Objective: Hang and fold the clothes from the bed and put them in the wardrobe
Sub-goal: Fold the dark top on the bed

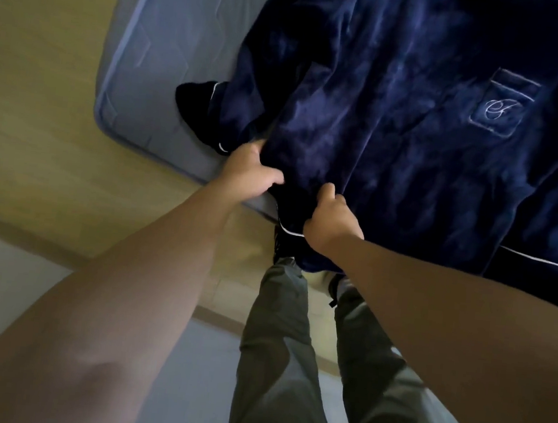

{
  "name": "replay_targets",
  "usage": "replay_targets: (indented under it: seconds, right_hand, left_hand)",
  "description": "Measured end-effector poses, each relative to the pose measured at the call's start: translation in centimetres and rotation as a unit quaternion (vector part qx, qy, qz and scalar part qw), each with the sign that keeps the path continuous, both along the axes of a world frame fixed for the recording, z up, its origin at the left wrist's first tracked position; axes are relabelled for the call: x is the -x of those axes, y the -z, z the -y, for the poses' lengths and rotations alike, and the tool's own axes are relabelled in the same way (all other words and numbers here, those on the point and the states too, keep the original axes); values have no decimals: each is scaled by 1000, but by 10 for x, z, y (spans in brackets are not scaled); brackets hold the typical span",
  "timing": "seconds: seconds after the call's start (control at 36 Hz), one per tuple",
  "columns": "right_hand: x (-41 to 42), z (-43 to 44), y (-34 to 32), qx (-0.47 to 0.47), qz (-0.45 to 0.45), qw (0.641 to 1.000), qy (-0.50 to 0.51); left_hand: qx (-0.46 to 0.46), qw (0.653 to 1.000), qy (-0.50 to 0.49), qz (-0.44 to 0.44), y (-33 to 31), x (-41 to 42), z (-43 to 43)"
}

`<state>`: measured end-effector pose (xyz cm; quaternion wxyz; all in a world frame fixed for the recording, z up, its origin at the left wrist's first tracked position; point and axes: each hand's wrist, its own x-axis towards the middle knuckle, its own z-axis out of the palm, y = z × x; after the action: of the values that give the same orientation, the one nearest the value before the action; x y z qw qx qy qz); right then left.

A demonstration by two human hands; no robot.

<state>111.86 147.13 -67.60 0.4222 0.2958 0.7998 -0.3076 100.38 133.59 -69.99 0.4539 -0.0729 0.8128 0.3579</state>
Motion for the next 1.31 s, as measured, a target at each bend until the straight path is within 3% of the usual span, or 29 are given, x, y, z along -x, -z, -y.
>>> replay_targets:
  seconds: [0.08, 0.17, 0.28, 0.44, 0.56, 0.75, 0.83, 0.92, 0.97, 1.08, 1.19, 1.31]
  right_hand:
    - [-1, 0, -2, 1, 2, 1000, 10]
    - [-2, 0, -4, 6, 4, 1000, 23]
    - [-2, 0, -5, 21, 10, 999, 32]
    - [-4, -1, -2, 40, 39, 998, 23]
    - [-8, -5, 2, 36, 47, 998, 35]
    - [-21, -26, 6, -2, 60, 997, 51]
    - [-29, -40, 5, -32, 66, 996, 56]
    - [-42, -56, 7, -75, 75, 991, 81]
    - [-54, -70, 11, -105, 82, 984, 115]
    - [-85, -101, 19, -159, 112, 958, 210]
    - [-120, -134, 26, -238, 116, 911, 316]
    - [-151, -162, 34, -271, 98, 882, 373]
  left_hand:
    - [-10, 1000, -24, 12, -5, 0, 7]
    - [60, 998, 16, -4, -10, -1, 17]
    - [175, 979, 78, 65, -14, -1, 30]
    - [234, 958, 115, 122, -16, -7, 37]
    - [250, 959, 122, 62, -5, -12, 42]
    - [409, 912, 46, 7, -1, -28, 41]
    - [455, 878, 120, -87, -11, -43, 21]
    - [417, 863, 202, -202, -19, -59, -3]
    - [365, 860, 272, -231, -18, -70, -25]
    - [247, 829, 445, -229, -10, -93, -70]
    - [149, 751, 617, -184, -1, -114, -113]
    - [121, 703, 683, -157, 6, -130, -146]
